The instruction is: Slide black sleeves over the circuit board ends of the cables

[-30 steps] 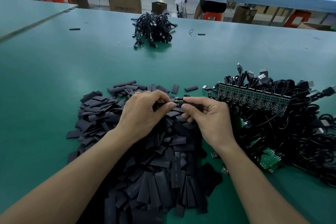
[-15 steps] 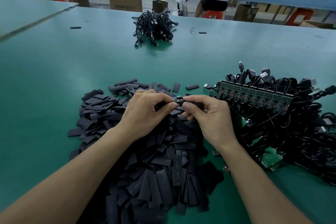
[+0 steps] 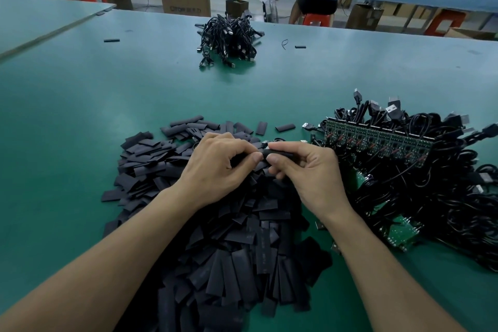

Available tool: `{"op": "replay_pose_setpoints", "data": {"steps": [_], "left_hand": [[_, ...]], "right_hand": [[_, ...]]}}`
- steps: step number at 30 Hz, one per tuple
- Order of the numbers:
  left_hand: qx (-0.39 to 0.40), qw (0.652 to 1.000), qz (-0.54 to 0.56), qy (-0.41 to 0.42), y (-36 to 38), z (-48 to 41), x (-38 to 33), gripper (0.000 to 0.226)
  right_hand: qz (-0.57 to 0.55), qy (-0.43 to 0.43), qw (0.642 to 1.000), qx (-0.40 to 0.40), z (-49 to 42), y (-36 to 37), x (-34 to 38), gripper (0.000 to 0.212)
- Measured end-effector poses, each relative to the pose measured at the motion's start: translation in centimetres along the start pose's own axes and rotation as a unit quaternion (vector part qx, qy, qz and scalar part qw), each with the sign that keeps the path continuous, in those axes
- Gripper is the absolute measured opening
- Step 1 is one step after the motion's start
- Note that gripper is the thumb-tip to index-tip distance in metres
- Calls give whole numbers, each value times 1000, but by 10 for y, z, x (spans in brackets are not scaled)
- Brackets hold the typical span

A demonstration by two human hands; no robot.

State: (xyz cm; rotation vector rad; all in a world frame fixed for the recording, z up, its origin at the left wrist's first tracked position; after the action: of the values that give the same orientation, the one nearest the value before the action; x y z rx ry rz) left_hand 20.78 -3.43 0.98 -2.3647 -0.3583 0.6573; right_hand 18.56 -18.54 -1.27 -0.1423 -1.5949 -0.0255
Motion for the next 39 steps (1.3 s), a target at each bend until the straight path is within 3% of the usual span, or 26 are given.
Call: {"op": "replay_pose_setpoints", "data": {"steps": [5, 9, 21, 32, 39], "left_hand": [[0, 1000, 7, -12, 1, 0, 2, 25], [-2, 999, 26, -37, 1, 1, 6, 21], [18, 998, 37, -42, 5, -1, 9, 26], [-7, 1000, 4, -15, -9, -6, -5, 22], [155, 978, -123, -65, -10, -14, 3, 38]], "right_hand": [[-12, -10, 998, -67, 0, -13, 3, 38], [-25, -29, 992, -120, 2, -24, 2, 25], [19, -4, 995, -98, -5, -15, -6, 40], [-71, -34, 995, -58, -2, -16, 3, 16], [-180, -38, 980, -79, -4, -30, 3, 14]]}}
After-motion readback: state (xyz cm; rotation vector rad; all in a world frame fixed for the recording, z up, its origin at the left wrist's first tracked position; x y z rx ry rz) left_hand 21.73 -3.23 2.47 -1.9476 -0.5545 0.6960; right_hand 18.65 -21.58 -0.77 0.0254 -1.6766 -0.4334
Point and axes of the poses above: each hand's wrist, its own z-axis away from the middle knuckle, its own y-axis out of the palm, x = y × z, the point moved 9 cm from there along -z, towards the middle knuckle, and after that the axes turned 14 degrees about y, right-handed, at the moved point
